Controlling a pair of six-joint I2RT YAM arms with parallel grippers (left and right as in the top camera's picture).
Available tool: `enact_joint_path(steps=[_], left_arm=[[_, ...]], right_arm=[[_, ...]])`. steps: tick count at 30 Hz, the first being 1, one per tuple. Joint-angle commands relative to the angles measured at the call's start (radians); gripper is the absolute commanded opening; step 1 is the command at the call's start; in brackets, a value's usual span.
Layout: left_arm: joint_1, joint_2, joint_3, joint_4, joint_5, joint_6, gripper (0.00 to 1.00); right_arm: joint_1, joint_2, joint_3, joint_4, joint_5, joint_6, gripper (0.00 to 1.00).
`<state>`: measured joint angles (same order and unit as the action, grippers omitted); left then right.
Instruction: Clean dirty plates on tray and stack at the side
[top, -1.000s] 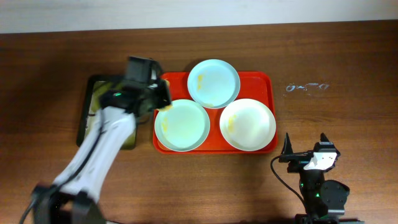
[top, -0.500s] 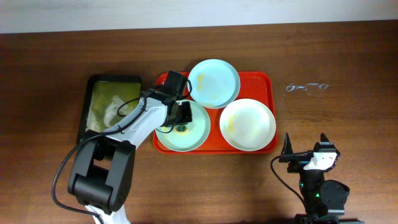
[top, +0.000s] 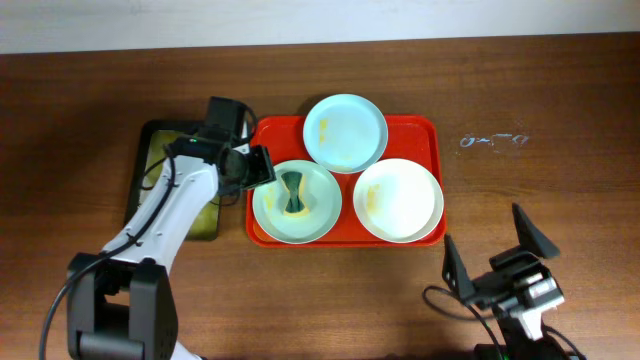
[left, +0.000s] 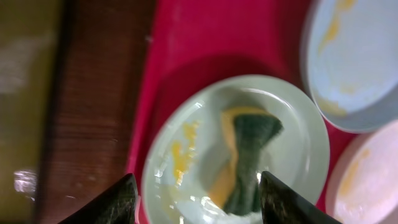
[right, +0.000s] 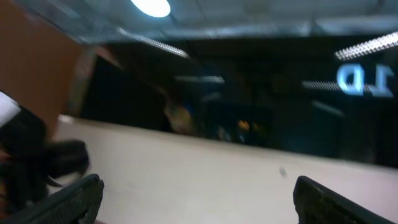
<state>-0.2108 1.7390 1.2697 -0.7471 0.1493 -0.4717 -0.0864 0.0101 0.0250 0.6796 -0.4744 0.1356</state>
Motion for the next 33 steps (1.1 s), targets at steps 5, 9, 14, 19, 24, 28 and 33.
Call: enact_joint_path(steps=[5,9,14,19,24,28,33], left_arm=[[0.024,-0.013,0.010,0.000,-0.038,0.006,0.75],[0.024,-0.013,0.010,-0.008,-0.038,0.006,0.66],[0.024,-0.013,0.008,-0.014,-0.042,0.006,0.62],[0.024,-0.013,0.008,-0.015,-0.042,0.006,0.63],[0.024,-0.013,0.008,-0.016,-0.042,0.006,0.63],[0.024,-0.013,0.008,-0.028,-0.042,0.006,0.63],[0.024,-0.013,0.008,-0.028,-0.041,0.006,0.64]], right_arm=[[-0.006,0.362,0.684,-0.790,-0.084,-0.081,0.98],[-0.006,0.892,1.115,-1.118,-0.507,-0.053,0.98],[0.097,1.296,1.188,-0.897,-0.793,0.246,0.84],[0.433,1.485,1.305,-1.325,0.201,0.239,0.67],[0.455,1.795,1.644,-1.685,0.258,0.149,0.53],[0.472,1.963,1.643,-1.668,0.238,0.046,0.50],[0.514,2.053,1.643,-1.602,0.191,-0.069,0.41]])
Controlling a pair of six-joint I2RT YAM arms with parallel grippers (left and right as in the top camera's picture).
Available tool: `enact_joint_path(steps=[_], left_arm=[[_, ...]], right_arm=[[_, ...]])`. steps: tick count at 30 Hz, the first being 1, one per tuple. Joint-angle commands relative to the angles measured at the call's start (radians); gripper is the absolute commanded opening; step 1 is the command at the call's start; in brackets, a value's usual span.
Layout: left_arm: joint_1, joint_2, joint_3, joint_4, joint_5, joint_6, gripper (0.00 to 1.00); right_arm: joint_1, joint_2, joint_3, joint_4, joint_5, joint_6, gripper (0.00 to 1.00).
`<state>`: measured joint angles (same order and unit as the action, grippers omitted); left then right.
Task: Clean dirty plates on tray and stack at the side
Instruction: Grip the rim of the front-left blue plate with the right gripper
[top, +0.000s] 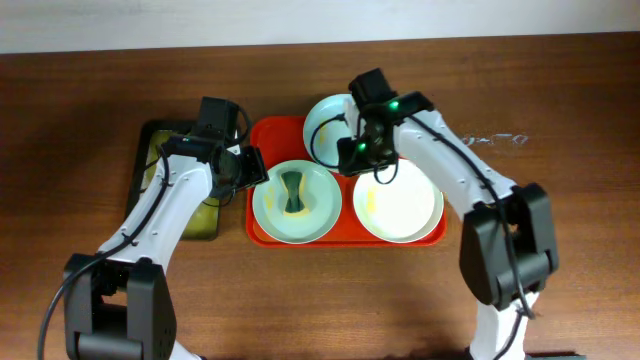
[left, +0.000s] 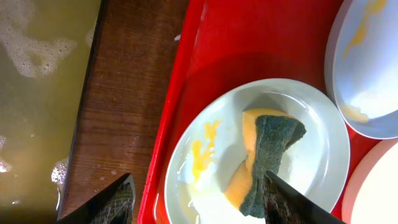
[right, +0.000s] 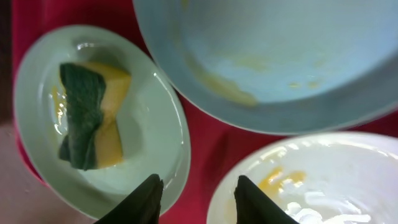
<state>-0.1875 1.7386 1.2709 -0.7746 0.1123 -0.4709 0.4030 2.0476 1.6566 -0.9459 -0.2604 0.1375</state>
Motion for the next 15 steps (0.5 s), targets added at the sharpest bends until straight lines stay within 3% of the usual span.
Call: enact_joint_path(steps=[1,5,8,15], left_arm=[[0.001,-0.013,0.007,0.000,-0.004,0.005,0.64],[0.001,-0.013,0.007,-0.001,-0.004,0.005,0.64],[0.001,-0.013,0.007,-0.005,-0.005,0.005,0.64],[0.001,-0.013,0.007,-0.005,-0.005,0.005,0.64]], right_arm=[[0.025,0.020,0.011,0.026,-0.015,-0.072,0.41],[0.021,0.026,-0.039,0.063,0.032,-0.082,0.40],[0.021,0.026,-0.122,0.167,-0.002,-0.082,0.33],[0.021,0.036,-0.205,0.236,-0.019,-0.131,0.34]])
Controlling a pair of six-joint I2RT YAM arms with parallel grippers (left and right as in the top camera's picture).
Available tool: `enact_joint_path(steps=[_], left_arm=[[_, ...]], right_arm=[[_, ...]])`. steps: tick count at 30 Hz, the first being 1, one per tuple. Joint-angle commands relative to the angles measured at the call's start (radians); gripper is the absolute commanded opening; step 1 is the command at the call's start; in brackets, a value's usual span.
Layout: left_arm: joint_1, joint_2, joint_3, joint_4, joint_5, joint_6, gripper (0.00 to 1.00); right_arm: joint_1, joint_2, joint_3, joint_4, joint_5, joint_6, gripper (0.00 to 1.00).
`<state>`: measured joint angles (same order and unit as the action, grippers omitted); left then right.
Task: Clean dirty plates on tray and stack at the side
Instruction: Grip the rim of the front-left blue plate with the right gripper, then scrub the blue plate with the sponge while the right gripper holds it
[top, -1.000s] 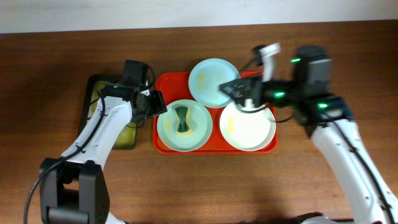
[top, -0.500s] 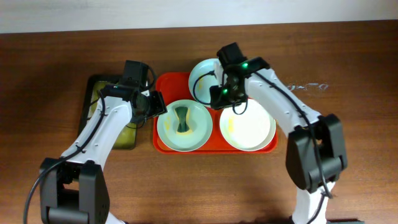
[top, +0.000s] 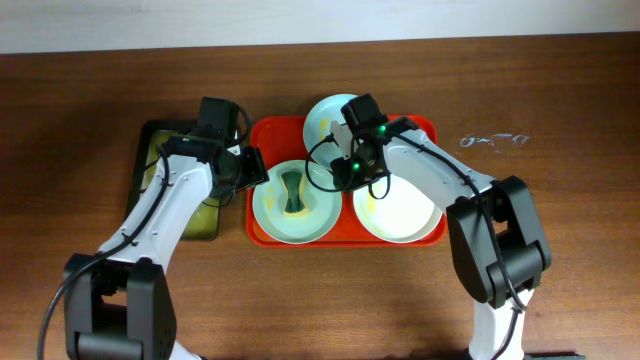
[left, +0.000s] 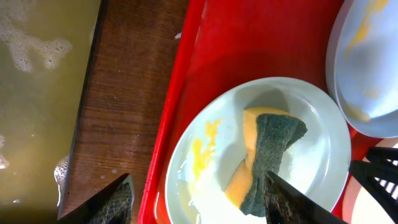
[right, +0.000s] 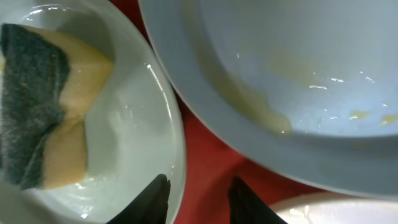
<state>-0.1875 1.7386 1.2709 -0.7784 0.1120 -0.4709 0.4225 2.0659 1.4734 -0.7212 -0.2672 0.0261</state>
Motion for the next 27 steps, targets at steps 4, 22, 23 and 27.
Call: enact_joint_path(steps=[4,22,23,27], left_arm=[[0.001,-0.013,0.007,-0.002,-0.004,0.005,0.64],[-0.119,0.104,-0.010,0.097,0.069,0.005,0.56],[-0.140,0.129,-0.010,0.110,0.075,0.005,0.59],[-0.190,0.182,-0.010,0.143,0.076,0.005,0.68]], right_arm=[[0.002,0.024,-0.047,0.068,-0.013,-0.019,0.33],[-0.051,0.099,-0.050,0.124,-0.193,-0.022,0.04],[-0.051,0.099,-0.050,0.124,-0.193,-0.022,0.04],[-0.051,0.099,-0.050,0.125,-0.193,-0.022,0.04]])
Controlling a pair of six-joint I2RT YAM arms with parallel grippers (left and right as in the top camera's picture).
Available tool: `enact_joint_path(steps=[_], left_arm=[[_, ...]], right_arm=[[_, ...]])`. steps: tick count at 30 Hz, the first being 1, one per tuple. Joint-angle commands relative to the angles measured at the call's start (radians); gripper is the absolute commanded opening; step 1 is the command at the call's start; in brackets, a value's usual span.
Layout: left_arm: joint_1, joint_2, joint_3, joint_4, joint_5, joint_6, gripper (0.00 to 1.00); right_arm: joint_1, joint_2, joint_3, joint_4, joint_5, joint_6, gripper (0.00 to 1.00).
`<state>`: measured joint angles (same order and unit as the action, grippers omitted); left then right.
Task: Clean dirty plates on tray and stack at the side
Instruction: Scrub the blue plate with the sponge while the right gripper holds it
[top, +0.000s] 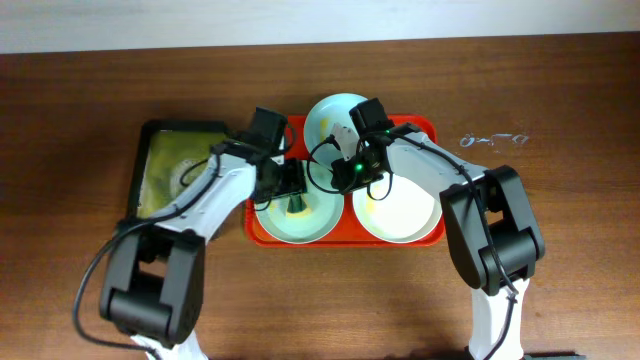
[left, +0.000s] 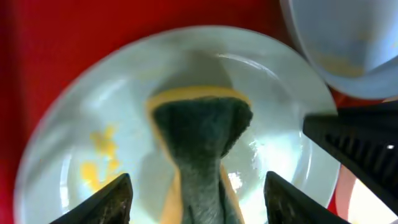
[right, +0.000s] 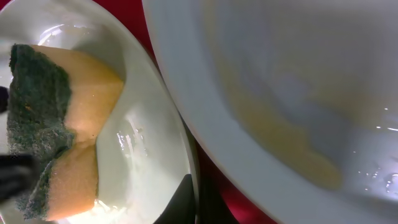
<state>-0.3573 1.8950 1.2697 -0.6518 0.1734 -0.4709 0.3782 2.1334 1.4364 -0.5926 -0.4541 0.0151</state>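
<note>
A red tray carries three dirty plates: pale green at front left, light blue behind it, white at the right. A yellow sponge with a dark green face lies bent on the green plate, next to yellow smears. My left gripper is open low over that plate, one finger on each side of the sponge. At the green plate's right rim, my right gripper appears shut on it; only the inner finger shows.
A black basin of soapy water stands on the wooden table left of the tray. The light blue plate overhangs close to the right gripper. A scuff mark is on the table at the right.
My left gripper has moved from the tray's left edge to right over the sponge. The right gripper, open beside the green plate's rim, now has its fingers closed together on that rim.
At first the left gripper hovered open by the tray's left edge and the right arm was parked at the table's front. Then the right gripper stood open over the tray between the plates, then lower at the green plate's rim. Now it grips the rim, with the left gripper straddling the sponge.
</note>
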Motion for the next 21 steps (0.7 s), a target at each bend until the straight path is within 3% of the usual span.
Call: enact_joint_path(steps=[1,7,8,9,14,18,21], left_arm=[[-0.028,0.035,-0.009,0.028,0.014,0.005,0.68],[-0.029,0.108,-0.009,0.058,-0.004,0.001,0.37],[-0.029,0.125,-0.009,0.058,-0.005,0.001,0.23],[-0.029,0.135,-0.009,0.058,-0.005,0.001,0.00],[0.001,0.118,-0.004,0.048,-0.066,0.002,0.00],[0.027,0.039,-0.003,-0.020,-0.399,0.002,0.00],[0.026,-0.003,-0.003,-0.011,-0.430,0.001,0.00]], right_arm=[[-0.006,0.032,-0.013,-0.003,-0.006,-0.011,0.04],[-0.006,0.032,-0.013,-0.004,-0.006,-0.011,0.04],[-0.006,0.032,-0.013,-0.004,-0.006,-0.011,0.04],[-0.006,0.032,-0.013,-0.004,-0.006,-0.011,0.04],[-0.006,0.032,-0.013,-0.004,-0.006,-0.011,0.04],[-0.006,0.032,-0.013,0.000,-0.006,-0.011,0.04],[-0.006,0.032,-0.013,0.004,-0.006,-0.011,0.04]])
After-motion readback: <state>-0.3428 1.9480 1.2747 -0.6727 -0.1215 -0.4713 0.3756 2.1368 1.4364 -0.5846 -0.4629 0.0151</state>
